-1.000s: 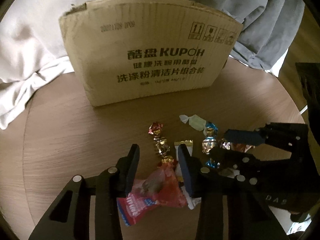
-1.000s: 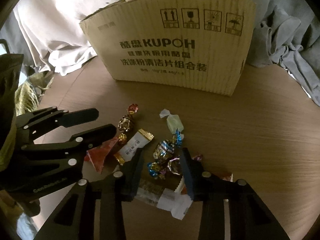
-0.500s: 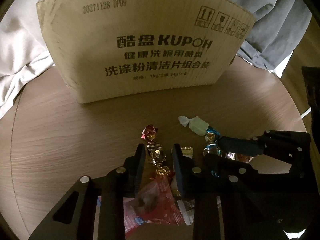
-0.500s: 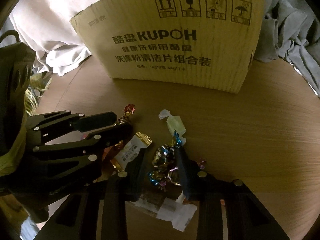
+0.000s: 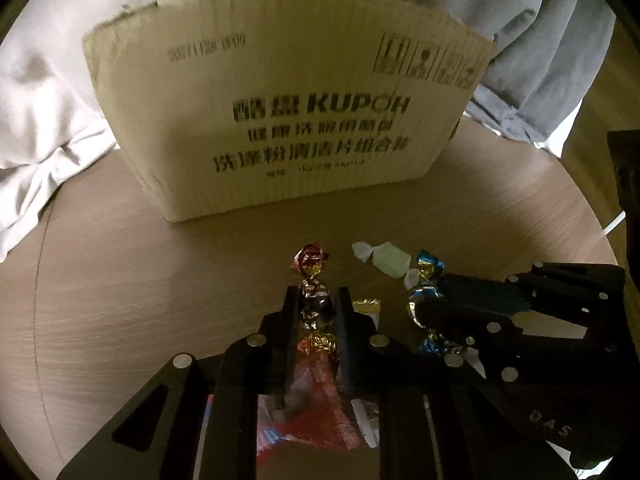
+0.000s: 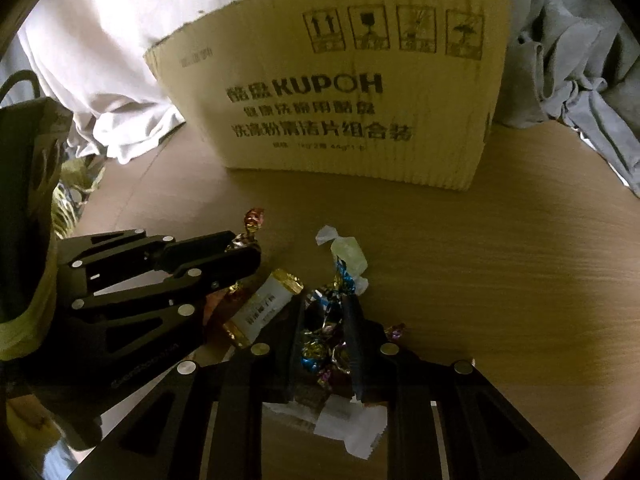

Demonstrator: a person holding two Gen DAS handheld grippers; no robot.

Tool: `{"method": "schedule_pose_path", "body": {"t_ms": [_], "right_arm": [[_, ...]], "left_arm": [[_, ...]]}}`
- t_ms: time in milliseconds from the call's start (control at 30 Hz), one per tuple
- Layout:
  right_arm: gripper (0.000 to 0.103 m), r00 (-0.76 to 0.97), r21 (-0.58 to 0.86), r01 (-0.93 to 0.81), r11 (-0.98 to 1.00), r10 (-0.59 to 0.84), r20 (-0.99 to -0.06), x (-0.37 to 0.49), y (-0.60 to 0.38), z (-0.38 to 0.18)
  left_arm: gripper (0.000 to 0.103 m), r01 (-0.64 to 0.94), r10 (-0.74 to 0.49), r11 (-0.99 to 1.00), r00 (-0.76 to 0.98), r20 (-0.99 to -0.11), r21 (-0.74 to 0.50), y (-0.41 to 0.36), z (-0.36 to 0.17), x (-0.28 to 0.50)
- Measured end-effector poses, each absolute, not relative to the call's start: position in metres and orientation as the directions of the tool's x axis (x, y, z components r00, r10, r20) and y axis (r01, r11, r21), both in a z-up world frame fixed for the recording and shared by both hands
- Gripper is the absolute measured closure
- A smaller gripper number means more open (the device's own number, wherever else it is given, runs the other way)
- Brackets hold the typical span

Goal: Organize snacks
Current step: 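Return the left tool to the pile and grasp the gold-wrapped candies, then carry the gold-wrapped candies with the left tool into the box and release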

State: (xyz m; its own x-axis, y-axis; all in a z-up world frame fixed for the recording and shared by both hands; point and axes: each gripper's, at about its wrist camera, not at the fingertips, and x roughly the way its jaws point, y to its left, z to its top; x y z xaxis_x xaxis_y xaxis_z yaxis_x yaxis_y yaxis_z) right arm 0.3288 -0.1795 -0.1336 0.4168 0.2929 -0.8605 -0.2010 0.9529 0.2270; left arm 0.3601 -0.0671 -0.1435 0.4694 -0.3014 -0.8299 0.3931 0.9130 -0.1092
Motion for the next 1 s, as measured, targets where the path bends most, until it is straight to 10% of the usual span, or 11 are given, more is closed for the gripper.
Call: {"method": "schedule_pose_path", "body": {"t_ms": [1000], "right_arm": [[0.088,0.711,0.199,-0.226,0.954,0.301,-0.636,0.3,-0.194,0.0]], "left_arm": [[0.085,0.401,-0.379,0.911,0.72,-0.581,-0.098,-0.06,0.005,0.313]]}}
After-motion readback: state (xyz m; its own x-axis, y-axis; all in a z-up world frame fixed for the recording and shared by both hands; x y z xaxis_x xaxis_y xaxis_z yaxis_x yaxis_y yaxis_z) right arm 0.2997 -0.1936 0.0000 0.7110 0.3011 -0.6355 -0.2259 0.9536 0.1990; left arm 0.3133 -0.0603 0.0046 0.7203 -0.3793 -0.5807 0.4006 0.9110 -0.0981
